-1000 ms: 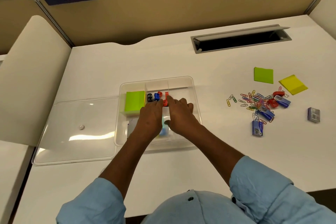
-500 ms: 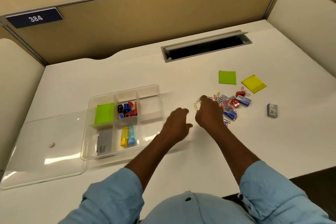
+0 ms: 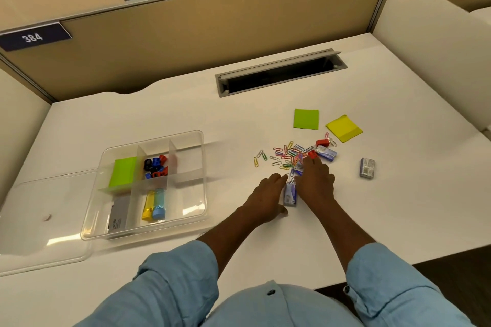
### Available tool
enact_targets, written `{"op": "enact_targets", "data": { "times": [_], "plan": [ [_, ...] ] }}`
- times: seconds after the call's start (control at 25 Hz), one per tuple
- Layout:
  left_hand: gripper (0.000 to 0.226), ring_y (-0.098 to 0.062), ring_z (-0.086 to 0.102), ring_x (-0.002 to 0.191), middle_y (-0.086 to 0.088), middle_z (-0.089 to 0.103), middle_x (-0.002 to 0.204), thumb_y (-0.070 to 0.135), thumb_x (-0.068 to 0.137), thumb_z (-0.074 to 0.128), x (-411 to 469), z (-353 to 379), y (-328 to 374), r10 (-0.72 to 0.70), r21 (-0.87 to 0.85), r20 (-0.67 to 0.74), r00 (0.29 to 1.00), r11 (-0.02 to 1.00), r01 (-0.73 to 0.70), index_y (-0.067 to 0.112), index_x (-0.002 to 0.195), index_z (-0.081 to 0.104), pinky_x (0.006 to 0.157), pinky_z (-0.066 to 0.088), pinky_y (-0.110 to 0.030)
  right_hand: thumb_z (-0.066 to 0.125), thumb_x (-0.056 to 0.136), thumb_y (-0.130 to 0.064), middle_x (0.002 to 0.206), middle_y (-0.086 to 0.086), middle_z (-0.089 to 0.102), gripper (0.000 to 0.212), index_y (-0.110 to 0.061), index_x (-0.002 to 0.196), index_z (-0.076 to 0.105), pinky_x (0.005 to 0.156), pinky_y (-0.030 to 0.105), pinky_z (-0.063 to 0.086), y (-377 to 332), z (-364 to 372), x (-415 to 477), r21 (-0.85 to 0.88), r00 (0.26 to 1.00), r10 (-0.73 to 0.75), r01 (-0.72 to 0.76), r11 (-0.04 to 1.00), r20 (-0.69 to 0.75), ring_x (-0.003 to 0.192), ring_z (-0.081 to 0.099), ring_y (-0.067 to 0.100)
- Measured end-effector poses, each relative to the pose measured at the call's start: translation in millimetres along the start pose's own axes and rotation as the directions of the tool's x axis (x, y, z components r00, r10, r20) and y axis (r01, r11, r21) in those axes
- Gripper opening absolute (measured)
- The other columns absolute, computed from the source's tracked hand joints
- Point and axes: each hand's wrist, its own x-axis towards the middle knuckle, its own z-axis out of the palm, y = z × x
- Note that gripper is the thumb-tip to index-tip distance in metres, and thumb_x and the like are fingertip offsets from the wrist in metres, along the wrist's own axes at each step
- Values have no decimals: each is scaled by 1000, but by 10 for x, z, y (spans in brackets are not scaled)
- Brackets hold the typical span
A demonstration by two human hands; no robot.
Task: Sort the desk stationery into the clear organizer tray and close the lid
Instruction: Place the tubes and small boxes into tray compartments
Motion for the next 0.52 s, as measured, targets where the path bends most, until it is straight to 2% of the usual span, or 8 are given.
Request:
{"op": "enact_targets", "data": {
  "times": [0.12,0.2,0.28,0.4,0.52],
  "plan": [
    [87,-26,38,125,-9,35,140,38,74,75,74,80,48,10,121,-1,1000,993,-9,21,143,26,101,43,-39,64,87,-25,143,8,43,58,-19,138,39,96,39,42,93,24,20,-18,999,-50,50,999,1,125,46,25],
    [74,-27,42,117,-10,39,131,38,75,73,90,112,77,28,140,-22,999,990,-25,20,137,36,93,46,-39,64,86,-24,141,8,45,58,-20,138,39,95,39,42,121,27,26,0,998,-67,67,998,5,124,47,26],
    [62,-25,46,113,-10,43,128,34,78,71,81,118,106,36,96,-63,997,995,-30,16,131,44,90,48,-36,65,85,-24,142,8,45,62,-21,140,37,94,40,43,128,12,24,41,997,-71,71,997,4,124,48,26],
    [53,-25,47,112,-10,46,127,28,82,67,36,67,110,47,10,-112,993,999,-46,10,128,46,93,47,-36,63,86,-22,141,11,42,65,-27,144,33,92,40,47,96,-46,37,127,996,-85,86,988,-15,126,46,28],
    [52,-24,47,113,-9,48,127,27,84,67,-92,-66,66,48,-63,-180,983,996,-60,9,128,46,98,44,-35,58,89,-22,135,13,43,53,-24,139,42,89,35,49,-49,-118,59,220,995,-96,98,970,-23,124,46,28]
  ]
}}
